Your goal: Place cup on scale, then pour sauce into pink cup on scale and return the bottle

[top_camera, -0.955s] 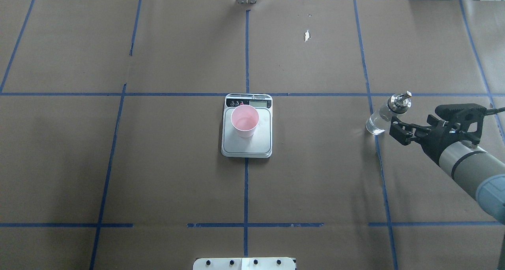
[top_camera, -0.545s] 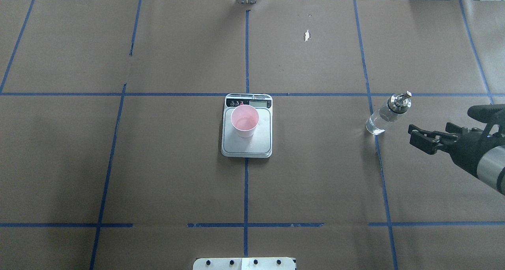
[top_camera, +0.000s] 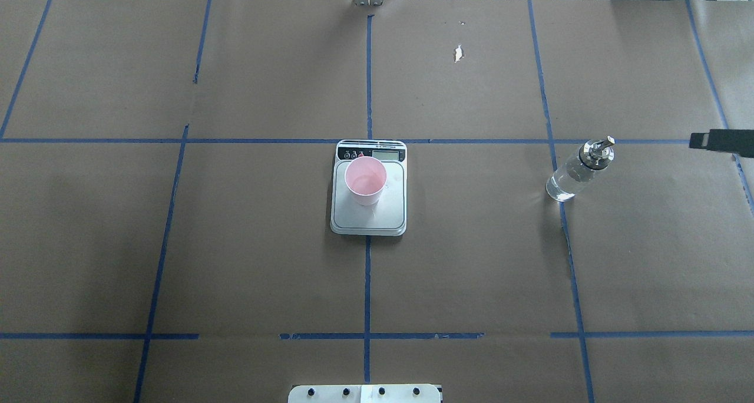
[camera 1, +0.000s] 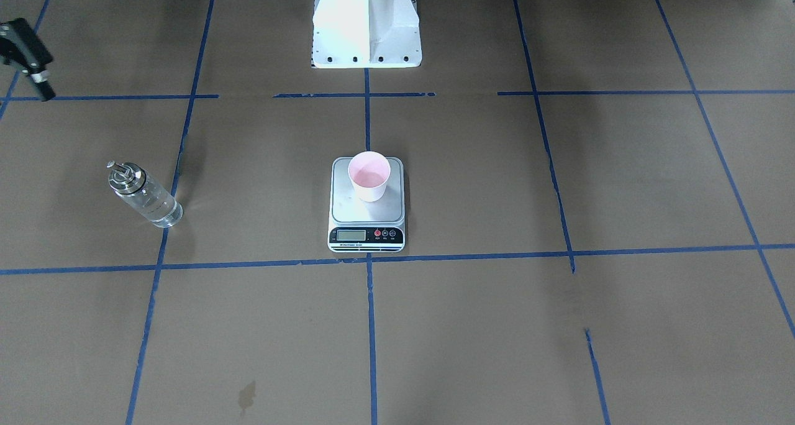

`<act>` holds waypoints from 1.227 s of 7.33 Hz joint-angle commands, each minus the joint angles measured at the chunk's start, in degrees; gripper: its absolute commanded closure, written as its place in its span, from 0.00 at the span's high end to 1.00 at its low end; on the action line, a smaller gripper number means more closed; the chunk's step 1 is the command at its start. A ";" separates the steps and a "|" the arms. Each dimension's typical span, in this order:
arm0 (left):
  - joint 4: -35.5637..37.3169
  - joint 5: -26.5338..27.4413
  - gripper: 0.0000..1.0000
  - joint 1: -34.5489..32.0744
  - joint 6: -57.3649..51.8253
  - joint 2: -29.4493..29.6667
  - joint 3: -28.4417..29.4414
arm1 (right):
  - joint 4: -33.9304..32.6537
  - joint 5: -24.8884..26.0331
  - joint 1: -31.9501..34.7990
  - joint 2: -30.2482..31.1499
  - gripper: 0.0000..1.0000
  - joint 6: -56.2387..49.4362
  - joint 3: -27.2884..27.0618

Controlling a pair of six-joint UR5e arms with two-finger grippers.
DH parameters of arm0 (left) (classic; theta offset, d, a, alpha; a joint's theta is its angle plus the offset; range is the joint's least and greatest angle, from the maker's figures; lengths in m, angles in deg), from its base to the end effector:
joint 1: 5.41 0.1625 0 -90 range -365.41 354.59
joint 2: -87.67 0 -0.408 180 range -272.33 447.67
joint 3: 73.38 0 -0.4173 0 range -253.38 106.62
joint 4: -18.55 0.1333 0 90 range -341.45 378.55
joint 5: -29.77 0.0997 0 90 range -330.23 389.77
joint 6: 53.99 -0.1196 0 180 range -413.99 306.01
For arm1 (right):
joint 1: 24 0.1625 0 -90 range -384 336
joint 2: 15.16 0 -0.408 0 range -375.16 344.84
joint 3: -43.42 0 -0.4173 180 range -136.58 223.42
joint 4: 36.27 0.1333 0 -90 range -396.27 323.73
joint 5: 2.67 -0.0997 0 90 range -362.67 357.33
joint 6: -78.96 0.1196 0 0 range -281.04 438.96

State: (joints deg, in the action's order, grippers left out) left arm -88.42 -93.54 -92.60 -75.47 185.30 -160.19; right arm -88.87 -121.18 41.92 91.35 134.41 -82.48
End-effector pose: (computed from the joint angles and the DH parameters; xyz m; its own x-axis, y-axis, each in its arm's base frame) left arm -0.0381 -0.6021 0.5912 0.7509 0.5649 -0.3421 -0.3445 0.7770 0.5269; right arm -0.1019 -0.4147 0.3893 0.5466 0.0017 0.8374 -0.3998 0.8792 0.2592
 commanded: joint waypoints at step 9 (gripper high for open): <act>2.02 -1.84 1.00 -0.35 -0.50 -0.69 3.22 | -40.27 -10.96 23.28 -8.43 1.00 -54.51 14.97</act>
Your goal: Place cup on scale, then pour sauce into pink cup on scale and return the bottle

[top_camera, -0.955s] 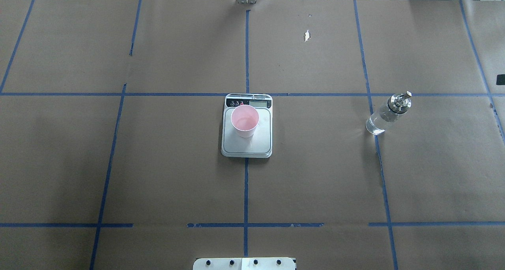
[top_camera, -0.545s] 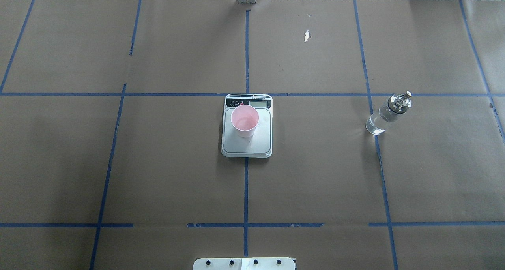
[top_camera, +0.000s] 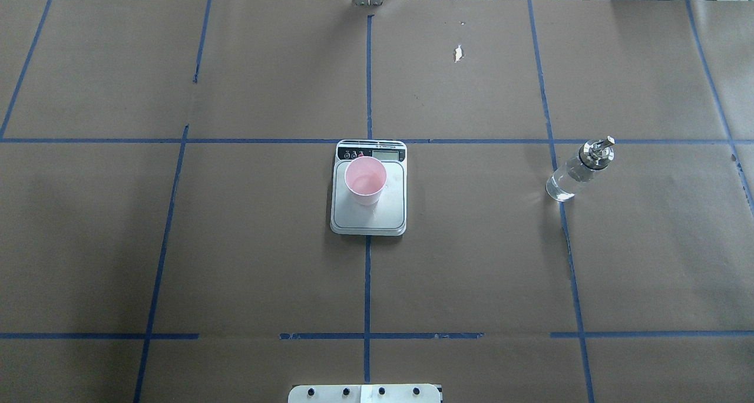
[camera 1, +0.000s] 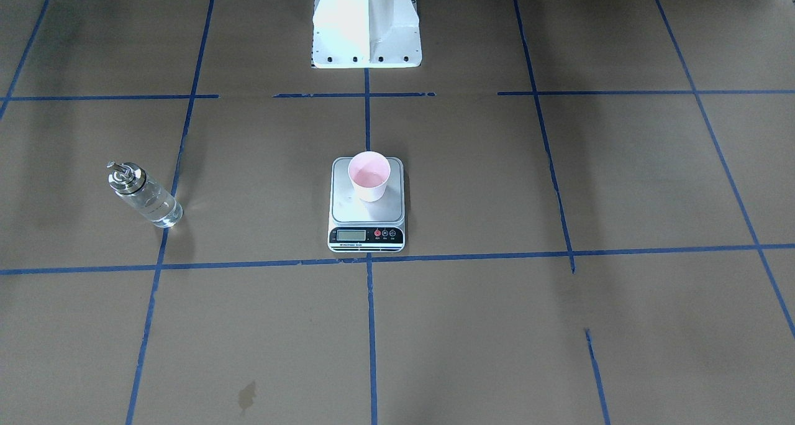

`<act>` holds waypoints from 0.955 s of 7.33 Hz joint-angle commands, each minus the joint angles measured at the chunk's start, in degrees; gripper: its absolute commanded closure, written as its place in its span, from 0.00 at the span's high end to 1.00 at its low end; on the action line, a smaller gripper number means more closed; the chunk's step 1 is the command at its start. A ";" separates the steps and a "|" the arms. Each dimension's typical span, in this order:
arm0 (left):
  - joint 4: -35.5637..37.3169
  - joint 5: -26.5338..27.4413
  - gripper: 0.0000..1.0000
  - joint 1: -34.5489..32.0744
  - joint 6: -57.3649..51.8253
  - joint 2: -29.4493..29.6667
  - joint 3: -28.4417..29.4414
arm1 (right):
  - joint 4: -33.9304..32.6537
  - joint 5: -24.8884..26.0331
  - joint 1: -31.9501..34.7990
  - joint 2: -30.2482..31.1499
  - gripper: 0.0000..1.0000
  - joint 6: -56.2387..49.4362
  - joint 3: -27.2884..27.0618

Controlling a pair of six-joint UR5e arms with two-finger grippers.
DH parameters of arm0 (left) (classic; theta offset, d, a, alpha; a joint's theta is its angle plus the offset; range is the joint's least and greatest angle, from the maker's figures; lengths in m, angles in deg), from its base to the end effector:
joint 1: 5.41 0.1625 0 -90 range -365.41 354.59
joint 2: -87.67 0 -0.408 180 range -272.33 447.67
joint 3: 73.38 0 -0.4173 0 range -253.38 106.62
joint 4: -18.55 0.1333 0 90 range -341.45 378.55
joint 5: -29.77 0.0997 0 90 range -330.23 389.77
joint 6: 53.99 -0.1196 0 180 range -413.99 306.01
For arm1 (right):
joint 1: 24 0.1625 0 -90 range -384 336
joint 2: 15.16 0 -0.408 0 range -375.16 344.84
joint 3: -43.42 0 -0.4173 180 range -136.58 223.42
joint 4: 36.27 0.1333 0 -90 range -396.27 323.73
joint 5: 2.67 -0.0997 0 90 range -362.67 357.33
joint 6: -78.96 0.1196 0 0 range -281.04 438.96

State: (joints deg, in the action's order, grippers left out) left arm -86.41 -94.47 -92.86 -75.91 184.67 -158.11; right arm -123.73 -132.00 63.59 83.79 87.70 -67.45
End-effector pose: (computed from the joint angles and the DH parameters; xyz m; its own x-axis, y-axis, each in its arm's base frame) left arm -0.0397 -0.5931 0.6209 0.7436 0.5411 -0.3928 -0.3452 0.8137 0.4676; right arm 0.0379 -0.4665 0.5440 0.7635 -0.0414 0.6445 -0.0762 0.9852 0.1536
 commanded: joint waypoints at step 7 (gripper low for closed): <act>11.96 -9.79 1.00 -0.97 -2.34 -1.29 6.26 | -2.09 0.84 1.53 -0.51 1.00 -8.66 7.68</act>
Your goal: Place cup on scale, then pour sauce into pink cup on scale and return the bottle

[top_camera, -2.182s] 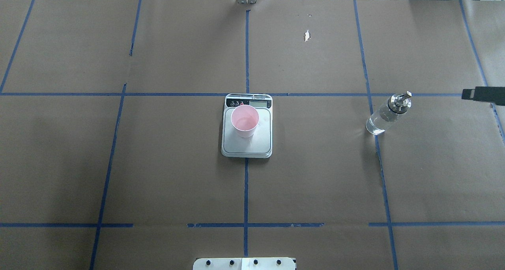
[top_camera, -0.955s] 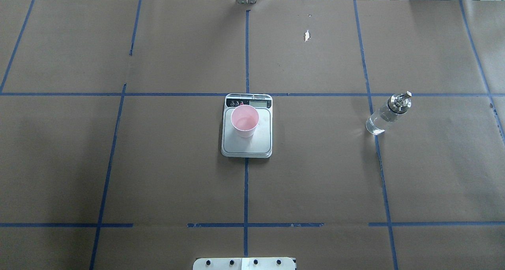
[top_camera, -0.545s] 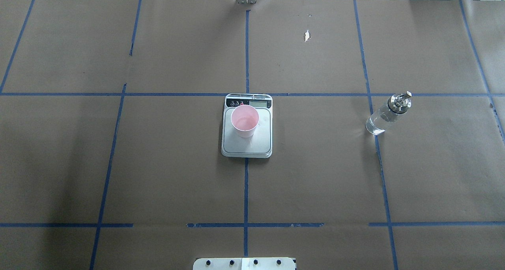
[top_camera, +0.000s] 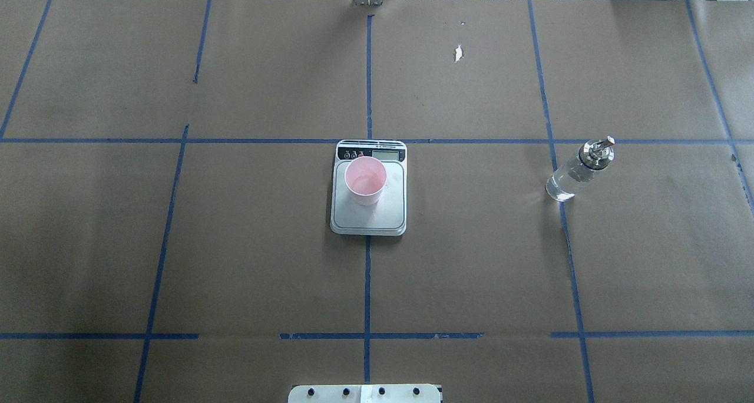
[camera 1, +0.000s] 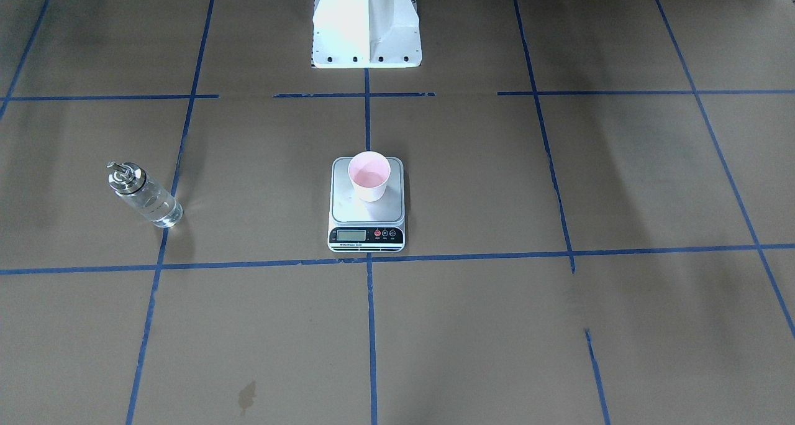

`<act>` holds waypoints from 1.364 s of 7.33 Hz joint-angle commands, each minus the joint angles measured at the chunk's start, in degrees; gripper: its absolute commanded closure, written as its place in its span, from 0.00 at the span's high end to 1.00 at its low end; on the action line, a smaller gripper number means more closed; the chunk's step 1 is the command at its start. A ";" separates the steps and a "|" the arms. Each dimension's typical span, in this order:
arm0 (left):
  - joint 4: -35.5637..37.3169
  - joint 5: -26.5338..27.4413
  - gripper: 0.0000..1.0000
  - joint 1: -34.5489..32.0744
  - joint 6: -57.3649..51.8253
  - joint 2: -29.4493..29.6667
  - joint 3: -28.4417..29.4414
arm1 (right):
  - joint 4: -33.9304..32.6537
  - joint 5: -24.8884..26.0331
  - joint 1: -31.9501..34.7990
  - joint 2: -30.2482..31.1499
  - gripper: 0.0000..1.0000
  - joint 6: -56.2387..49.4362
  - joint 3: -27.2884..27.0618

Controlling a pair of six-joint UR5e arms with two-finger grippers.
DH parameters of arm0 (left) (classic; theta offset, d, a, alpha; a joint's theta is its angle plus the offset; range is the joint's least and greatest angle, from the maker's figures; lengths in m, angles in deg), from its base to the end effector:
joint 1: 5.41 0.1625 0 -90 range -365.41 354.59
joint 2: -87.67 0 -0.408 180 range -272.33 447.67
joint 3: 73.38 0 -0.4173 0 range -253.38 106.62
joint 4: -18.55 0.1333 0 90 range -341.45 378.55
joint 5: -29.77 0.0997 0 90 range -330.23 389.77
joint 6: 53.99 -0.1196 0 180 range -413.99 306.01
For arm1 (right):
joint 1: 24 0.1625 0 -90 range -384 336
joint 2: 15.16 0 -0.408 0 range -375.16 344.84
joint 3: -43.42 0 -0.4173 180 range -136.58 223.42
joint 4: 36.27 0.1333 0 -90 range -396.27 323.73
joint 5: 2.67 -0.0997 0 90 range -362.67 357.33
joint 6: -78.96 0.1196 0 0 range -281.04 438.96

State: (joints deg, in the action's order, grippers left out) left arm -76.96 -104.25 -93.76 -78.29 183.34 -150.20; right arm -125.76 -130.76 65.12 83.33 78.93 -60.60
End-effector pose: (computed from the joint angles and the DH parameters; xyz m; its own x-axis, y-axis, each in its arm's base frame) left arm -0.0343 -0.5519 0.7125 0.6439 0.4079 -0.6473 -0.3223 0.9119 0.2540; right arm 0.0524 -0.4650 0.6089 0.7859 -0.0775 0.6134 0.0157 0.9943 0.1055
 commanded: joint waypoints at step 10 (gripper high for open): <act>4.01 -0.02 1.00 -6.29 -0.14 -4.97 -11.42 | 0.11 -8.41 0.08 -1.46 1.00 2.48 7.07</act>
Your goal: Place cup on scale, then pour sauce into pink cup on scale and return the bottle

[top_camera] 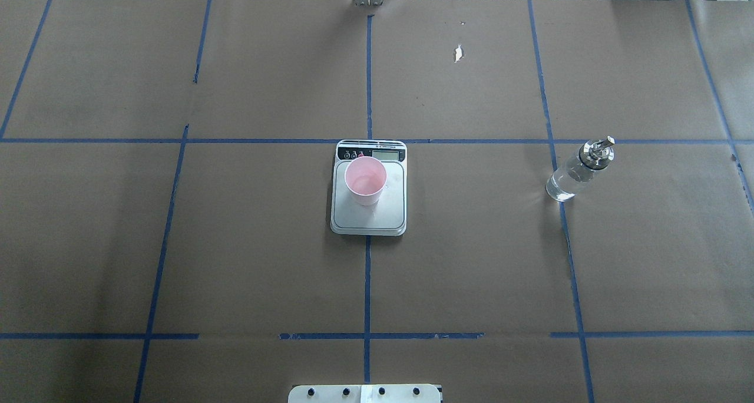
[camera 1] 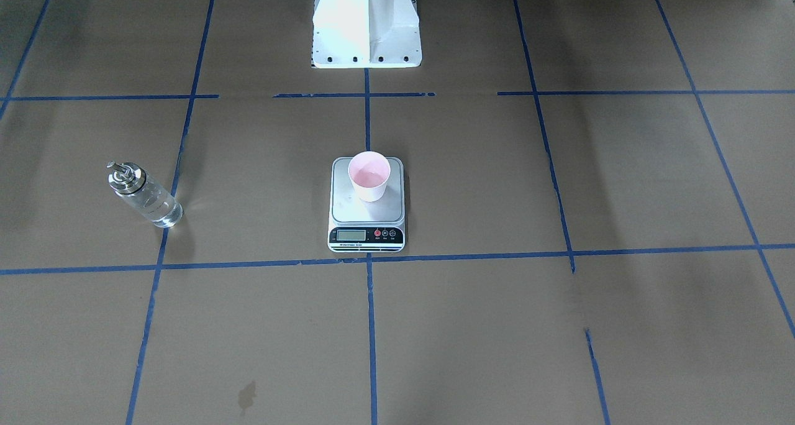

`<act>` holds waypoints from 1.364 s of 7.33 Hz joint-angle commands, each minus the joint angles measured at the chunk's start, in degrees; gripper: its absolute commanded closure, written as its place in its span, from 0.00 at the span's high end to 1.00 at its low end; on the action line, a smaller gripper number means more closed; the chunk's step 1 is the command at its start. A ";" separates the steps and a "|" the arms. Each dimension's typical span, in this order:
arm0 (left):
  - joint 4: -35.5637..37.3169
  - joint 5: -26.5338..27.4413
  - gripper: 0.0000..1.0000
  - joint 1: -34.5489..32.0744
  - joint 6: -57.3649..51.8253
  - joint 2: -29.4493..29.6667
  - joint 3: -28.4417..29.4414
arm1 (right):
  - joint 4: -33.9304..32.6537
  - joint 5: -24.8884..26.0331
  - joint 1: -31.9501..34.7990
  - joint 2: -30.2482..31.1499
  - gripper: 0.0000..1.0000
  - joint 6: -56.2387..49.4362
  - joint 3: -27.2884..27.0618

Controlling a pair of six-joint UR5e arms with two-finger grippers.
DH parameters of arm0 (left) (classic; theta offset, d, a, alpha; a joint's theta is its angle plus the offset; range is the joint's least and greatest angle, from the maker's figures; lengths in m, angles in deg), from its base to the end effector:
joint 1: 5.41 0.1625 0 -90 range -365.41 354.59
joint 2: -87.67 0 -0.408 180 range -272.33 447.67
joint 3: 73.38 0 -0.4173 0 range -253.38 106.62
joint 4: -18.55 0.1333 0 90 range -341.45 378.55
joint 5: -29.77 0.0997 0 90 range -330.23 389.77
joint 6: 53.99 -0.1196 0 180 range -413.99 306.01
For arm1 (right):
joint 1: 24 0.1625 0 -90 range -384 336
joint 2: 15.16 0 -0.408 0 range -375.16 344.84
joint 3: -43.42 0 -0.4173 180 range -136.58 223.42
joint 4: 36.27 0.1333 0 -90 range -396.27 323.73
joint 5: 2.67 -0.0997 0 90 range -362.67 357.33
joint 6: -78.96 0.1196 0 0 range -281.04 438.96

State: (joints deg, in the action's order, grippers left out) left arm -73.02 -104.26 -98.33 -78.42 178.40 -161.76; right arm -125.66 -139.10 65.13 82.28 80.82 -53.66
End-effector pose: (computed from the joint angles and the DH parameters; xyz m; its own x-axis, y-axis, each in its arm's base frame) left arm -0.0768 -0.5199 0.6617 0.6752 0.3872 -0.6279 -0.2508 0.9210 0.2982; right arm 0.0396 -0.4652 0.6517 0.6892 0.0188 0.7243 -0.0072 0.9998 -0.0192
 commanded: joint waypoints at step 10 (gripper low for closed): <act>6.14 -0.79 1.00 -2.27 15.37 1.29 -1.36 | 8.52 0.55 -0.01 -2.96 1.00 10.01 5.40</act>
State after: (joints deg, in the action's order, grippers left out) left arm -66.79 -104.99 -100.64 -62.88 179.65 -163.06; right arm -118.84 -138.56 65.12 79.35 90.70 -49.27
